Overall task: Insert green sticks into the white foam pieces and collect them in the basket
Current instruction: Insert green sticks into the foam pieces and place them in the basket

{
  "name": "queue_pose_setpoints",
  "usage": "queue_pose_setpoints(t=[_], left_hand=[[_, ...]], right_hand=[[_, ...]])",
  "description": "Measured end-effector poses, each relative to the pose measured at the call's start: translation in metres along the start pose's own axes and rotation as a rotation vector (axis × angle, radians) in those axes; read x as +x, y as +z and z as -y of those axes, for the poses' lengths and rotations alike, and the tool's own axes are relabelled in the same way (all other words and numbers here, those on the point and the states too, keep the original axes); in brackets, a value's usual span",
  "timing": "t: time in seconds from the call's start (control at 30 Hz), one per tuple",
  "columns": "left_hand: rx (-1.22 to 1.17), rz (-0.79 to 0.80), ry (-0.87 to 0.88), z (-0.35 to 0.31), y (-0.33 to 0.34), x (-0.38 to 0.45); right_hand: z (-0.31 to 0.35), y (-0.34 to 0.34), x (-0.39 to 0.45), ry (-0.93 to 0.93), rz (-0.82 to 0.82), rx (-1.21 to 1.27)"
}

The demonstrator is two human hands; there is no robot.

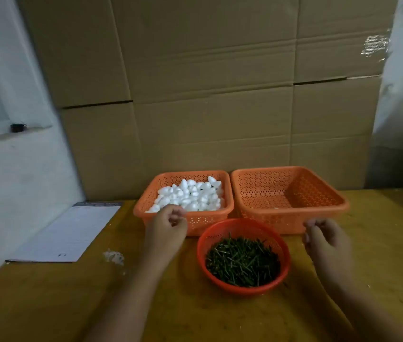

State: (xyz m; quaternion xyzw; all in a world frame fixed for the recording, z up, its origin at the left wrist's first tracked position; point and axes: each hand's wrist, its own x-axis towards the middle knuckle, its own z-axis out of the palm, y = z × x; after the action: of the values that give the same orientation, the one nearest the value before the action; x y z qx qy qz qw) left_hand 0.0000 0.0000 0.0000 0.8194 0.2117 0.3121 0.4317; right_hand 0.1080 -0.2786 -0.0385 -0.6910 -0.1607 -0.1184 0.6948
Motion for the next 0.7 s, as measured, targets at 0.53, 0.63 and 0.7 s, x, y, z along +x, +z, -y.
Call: queue_pose_setpoints(t=[0.53, 0.63, 0.7], left_hand=[[0.656, 0.324, -0.010, -0.016, 0.026, 0.106], [0.709, 0.359, -0.023, -0.017, 0.031, 0.111], [0.719, 0.382, -0.043, -0.015, 0.034, 0.113]], right_hand=[[-0.015, 0.005, -0.011, -0.049, -0.006, -0.089], [-0.012, 0.006, -0.010, -0.054, -0.030, -0.062], [-0.010, 0.006, -0.011, -0.062, -0.046, -0.059]])
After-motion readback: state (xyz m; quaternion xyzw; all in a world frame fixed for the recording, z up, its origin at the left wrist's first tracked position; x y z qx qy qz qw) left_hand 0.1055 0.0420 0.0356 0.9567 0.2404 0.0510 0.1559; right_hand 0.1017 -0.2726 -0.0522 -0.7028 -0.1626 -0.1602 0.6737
